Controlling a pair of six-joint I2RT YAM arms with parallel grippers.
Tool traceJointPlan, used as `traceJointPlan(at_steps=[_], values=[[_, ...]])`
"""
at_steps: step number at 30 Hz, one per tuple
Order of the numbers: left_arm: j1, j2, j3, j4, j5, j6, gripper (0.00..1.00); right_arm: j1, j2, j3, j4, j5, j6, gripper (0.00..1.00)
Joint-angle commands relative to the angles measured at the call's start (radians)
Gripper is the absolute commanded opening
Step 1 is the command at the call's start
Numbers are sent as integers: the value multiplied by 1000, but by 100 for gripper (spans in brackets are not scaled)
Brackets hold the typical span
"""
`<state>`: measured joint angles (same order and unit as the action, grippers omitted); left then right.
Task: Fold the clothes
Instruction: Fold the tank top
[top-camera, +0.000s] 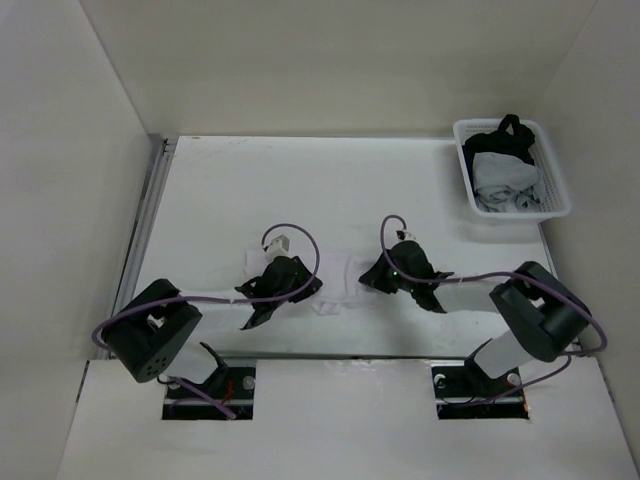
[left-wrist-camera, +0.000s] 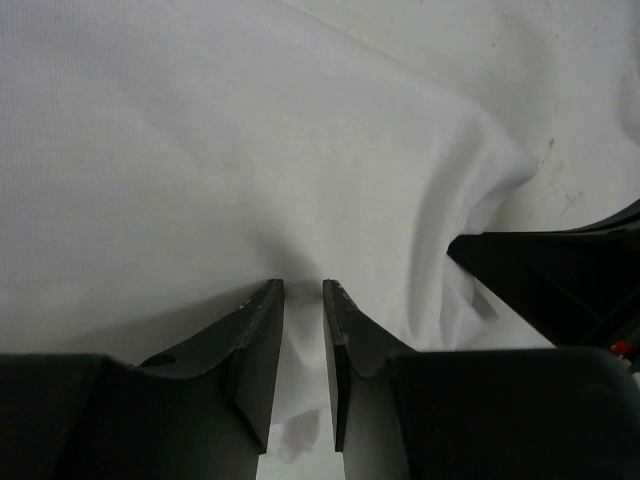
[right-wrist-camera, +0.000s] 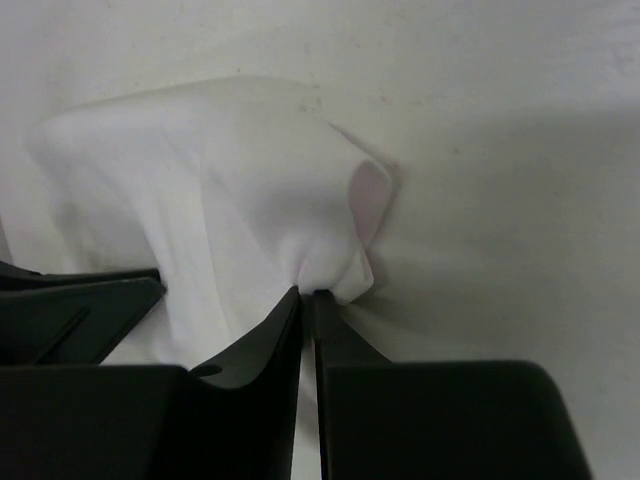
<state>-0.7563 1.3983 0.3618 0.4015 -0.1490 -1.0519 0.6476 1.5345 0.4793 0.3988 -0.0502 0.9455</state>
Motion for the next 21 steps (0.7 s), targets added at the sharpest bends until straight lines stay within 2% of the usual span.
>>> traceJointPlan(at_steps=[1, 9, 12, 16, 21], values=[[-40, 60, 61, 46, -1, 3, 22, -10, -141, -21, -113, 42, -25, 11], [-162, 287, 285, 112, 9, -2, 20, -6, -517, 48, -562, 196, -114, 10], [-169, 286, 307, 125, 23, -2, 19, 16, -592, 116, -691, 204, -131, 10], [-124, 110, 180, 125, 22, 32, 20, 68, -606, 208, -785, 225, -140, 9], [-6, -227, -21, 8, 12, 32, 21, 149, -490, 340, -793, 245, -119, 7]])
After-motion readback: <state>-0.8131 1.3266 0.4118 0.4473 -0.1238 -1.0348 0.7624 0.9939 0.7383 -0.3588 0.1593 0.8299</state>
